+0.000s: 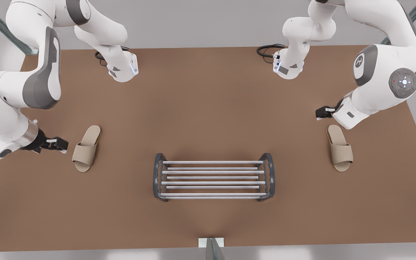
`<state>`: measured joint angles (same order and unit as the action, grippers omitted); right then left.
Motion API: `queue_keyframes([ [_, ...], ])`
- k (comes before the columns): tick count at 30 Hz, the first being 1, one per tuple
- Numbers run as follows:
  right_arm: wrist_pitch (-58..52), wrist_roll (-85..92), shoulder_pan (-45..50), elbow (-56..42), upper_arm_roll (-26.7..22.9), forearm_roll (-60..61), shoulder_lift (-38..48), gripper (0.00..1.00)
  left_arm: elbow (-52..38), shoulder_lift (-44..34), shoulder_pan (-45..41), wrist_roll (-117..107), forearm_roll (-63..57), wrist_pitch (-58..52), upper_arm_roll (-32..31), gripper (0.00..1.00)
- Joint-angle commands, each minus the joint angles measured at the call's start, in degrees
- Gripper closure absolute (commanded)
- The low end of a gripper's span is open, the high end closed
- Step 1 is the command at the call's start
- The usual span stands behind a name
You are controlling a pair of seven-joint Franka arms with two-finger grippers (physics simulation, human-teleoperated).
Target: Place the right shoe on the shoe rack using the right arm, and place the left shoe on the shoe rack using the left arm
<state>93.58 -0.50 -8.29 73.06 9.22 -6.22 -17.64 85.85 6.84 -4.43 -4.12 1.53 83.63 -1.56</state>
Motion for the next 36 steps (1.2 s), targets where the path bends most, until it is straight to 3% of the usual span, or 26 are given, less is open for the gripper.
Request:
queue_keyframes([
  [1, 10.05, -0.55, -0.06, -0.03, 0.01, 0.07, 0.15, 0.00, 0.20, -0.16, -0.23, -3.88, -0.03, 8.48, -0.03, 0.00],
  [3, 10.13, -1.08, -0.24, -0.03, 0.01, 0.15, -0.20, 0.00, -1.46, 0.54, -0.58, -7.73, 0.15, 8.56, -0.11, 0.00],
  [4, 9.25, -1.34, -0.68, 0.15, 0.01, 0.50, 0.15, 0.00, -1.21, 1.86, 1.88, -7.49, 0.59, 3.64, 0.15, 0.00],
  [5, 9.69, -1.34, -0.68, 0.15, -0.08, 1.03, 0.24, 0.00, 3.59, 0.55, 3.72, -6.61, -0.03, 9.05, 0.15, 0.00],
  [6, 10.22, -0.73, -1.12, 0.24, -0.08, 1.38, 0.15, 0.00, 25.40, -8.33, 4.43, -5.38, -5.92, 34.64, 0.15, 0.01],
  [7, 10.48, -0.73, -1.65, 0.15, 0.01, 1.47, 0.33, 0.00, 34.81, -11.41, 4.70, -5.37, -6.36, 48.87, 0.15, 0.01],
  [10, 10.66, -2.14, -1.91, 0.33, -0.08, 1.82, -1.16, 0.00, 58.02, -12.12, 9.88, -5.29, -12.16, 94.50, 0.24, 0.01],
  [12, 11.97, -1.44, -2.52, 5.41, -0.08, 1.65, 2.08, 0.00, 64.97, -9.04, 13.83, -4.94, -12.51, 111.03, 0.24, 0.01],
  [13, 13.99, -1.17, -3.23, 9.27, -0.08, 1.65, 4.45, 0.00, 66.90, -8.95, 14.53, -4.94, -12.60, 113.75, 0.24, 0.01],
  [15, 29.00, -1.17, -4.28, 27.02, 0.01, 1.74, 14.90, 0.00, 70.07, -9.13, 17.61, -4.24, -14.43, 116.58, 0.24, 0.01],
  [17, 56.42, -1.52, -5.60, 42.94, -0.08, 1.74, 16.94, 0.00, 69.90, -7.46, 24.91, -4.14, -22.79, 116.58, 0.24, 0.01],
  [20, 96.77, -0.91, -10.87, 63.77, 0.01, 1.56, 18.34, 0.00, 69.46, -4.56, 27.72, -4.06, -26.74, 116.67, 0.24, 0.01],
  [21, 101.54, -0.82, -12.37, 69.05, 0.01, 1.56, 22.03, 0.00, 67.79, -2.45, 31.23, -4.14, -32.10, 116.67, 0.24, 0.01],
  [24, 101.01, 1.82, -16.59, 72.83, 0.01, 1.47, 31.00, 0.00, 65.59, 1.86, 33.17, -4.14, -33.96, 116.67, 0.15, 0.02],
  [26, 101.28, 3.22, -17.73, 74.68, -0.08, 1.47, 31.88, 0.00, 65.50, 3.44, 33.26, -4.06, -34.04, 116.67, 0.24, 0.02],
  [32, 101.54, 3.67, -17.73, 75.56, 0.28, 1.47, 19.93, 0.00, 62.69, 9.95, 34.23, -4.14, -34.48, 116.67, 0.33, 0.03],
  [36, 101.63, 7.36, -22.65, 75.73, 0.36, 0.86, 14.22, 0.00, 61.64, 10.82, 36.34, -4.06, -36.06, 116.67, 0.68, 0.03],
])
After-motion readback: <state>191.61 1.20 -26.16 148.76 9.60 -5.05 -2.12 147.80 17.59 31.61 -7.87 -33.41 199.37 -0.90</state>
